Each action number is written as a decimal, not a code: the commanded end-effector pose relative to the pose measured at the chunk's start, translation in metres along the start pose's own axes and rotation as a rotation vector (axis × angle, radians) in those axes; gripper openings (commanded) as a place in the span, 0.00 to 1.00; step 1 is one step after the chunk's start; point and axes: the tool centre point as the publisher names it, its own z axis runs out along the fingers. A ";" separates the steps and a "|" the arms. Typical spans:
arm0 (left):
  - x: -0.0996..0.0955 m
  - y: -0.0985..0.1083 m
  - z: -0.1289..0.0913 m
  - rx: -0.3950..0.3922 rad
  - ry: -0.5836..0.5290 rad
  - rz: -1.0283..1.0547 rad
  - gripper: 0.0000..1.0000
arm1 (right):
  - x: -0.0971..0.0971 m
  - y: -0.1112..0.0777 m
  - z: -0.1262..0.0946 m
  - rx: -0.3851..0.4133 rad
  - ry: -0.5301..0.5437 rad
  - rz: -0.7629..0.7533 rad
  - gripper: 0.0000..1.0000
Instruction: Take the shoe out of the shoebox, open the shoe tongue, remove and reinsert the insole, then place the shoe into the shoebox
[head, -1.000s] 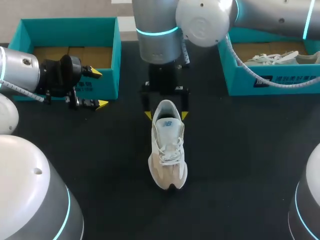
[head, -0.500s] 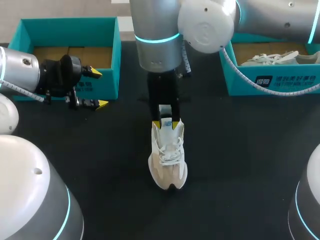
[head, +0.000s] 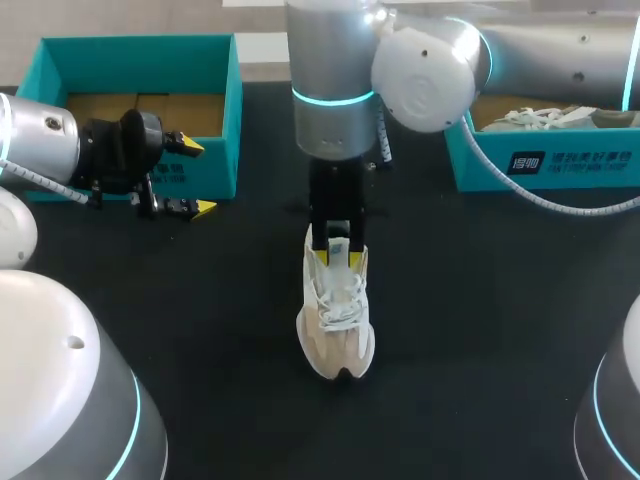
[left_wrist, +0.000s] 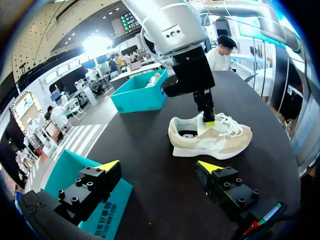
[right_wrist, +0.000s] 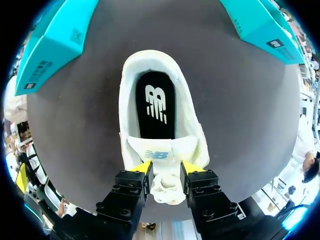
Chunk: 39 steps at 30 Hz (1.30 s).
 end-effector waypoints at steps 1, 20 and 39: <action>0.001 -0.001 0.000 -0.006 0.000 -0.001 1.00 | 0.002 0.003 0.000 0.000 -0.008 -0.007 0.34; 0.001 -0.001 0.000 -0.006 0.000 -0.001 1.00 | -0.002 0.017 -0.003 -0.042 0.026 -0.052 0.41; 0.001 -0.001 0.000 -0.006 0.000 -0.001 1.00 | 0.003 0.024 -0.040 -0.361 -0.208 -0.460 1.00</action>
